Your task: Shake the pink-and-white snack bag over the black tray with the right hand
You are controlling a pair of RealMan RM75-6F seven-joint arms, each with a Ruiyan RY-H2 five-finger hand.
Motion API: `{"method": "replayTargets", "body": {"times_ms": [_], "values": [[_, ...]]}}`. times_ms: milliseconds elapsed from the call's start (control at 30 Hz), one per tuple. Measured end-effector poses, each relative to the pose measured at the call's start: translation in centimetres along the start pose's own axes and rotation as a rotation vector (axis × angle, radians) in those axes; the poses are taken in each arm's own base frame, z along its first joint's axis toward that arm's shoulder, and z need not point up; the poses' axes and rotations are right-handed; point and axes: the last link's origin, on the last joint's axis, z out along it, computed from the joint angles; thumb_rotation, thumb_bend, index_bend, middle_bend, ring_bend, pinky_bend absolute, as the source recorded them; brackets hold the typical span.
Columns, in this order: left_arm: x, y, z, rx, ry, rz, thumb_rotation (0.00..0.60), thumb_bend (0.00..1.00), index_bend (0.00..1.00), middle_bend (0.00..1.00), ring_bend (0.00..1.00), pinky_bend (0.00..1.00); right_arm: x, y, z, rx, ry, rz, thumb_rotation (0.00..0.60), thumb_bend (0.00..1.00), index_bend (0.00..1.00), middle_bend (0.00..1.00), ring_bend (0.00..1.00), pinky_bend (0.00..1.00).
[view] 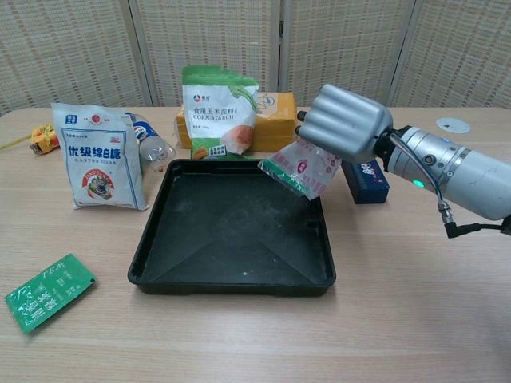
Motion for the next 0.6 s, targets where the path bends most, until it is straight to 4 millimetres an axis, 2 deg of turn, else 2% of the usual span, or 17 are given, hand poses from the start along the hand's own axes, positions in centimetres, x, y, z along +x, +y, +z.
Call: {"method": "replayTargets", "body": {"times_ms": [133,333,500,600], "values": [[-0.01,-0.13,0.02,0.005,0.002,0.001,0.6,0.42,0.09,0.11,0.1,0.03,-0.24,0.5,0.0,-0.022,-0.011,0.004,0.6,0.53,1.0,0.78,1.0,0.89],[-0.18,0.0,0.12,-0.001,-0.003,-0.004,0.6,0.42,0.09,0.11,0.1,0.03,0.37,-0.26,0.34,-0.003,0.006,0.003,0.6,0.53,1.0,0.78,1.0,0.89],[-0.17,-0.38,0.0,0.012,-0.005,-0.001,0.6,0.42,0.09,0.11,0.1,0.03,-0.24,0.54,0.31,-0.026,-0.02,-0.001,0.6,0.53,1.0,0.78,1.0,0.89],[-0.18,-0.27,0.0,0.009,-0.005,-0.003,0.6,0.42,0.09,0.11,0.1,0.03,0.21,-0.07,0.49,-0.011,-0.008,0.007,0.6,0.53,1.0,0.78,1.0,0.89]]}}
